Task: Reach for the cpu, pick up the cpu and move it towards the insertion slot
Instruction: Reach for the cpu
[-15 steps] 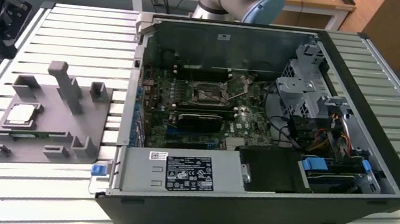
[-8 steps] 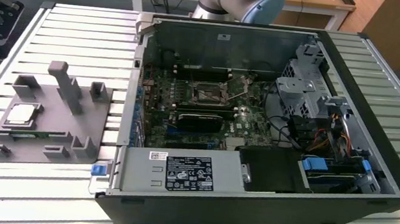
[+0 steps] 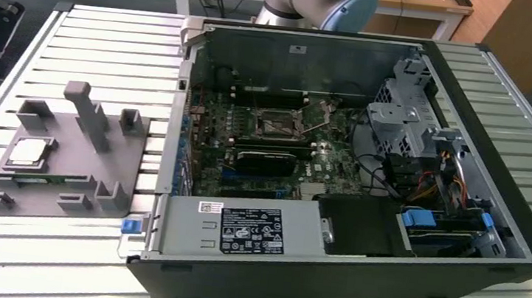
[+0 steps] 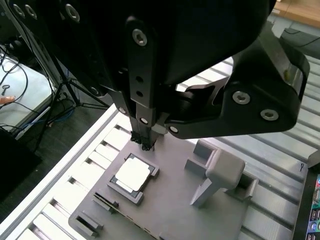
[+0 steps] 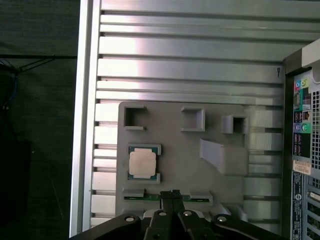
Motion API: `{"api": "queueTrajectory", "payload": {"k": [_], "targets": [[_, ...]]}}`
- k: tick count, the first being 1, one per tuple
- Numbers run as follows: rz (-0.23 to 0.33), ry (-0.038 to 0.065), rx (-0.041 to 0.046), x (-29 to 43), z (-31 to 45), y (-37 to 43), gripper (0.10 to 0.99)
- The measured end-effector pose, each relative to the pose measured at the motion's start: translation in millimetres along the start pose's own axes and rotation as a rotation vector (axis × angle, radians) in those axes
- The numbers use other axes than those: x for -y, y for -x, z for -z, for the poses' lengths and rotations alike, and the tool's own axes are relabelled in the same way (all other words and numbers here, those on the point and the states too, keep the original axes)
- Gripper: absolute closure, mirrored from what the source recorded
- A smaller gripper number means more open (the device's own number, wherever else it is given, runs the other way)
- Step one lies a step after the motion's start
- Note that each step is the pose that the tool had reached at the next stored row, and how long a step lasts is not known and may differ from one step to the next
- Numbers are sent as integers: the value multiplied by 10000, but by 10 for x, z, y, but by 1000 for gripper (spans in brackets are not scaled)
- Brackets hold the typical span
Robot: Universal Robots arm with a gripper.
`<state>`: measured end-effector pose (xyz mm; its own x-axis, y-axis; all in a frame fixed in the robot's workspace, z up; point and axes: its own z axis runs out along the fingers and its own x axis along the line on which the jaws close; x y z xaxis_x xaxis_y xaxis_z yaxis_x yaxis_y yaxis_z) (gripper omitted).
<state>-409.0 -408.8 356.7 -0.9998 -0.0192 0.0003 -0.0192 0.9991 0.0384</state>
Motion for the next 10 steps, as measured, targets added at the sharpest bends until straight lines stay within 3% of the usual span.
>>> {"api": "queueTrajectory", "payload": {"k": [5, 10], "targets": [[-1, -1, -1, 1, -21, -6, 973], [-1, -1, -2, 3, -78, -12, 733]]}}
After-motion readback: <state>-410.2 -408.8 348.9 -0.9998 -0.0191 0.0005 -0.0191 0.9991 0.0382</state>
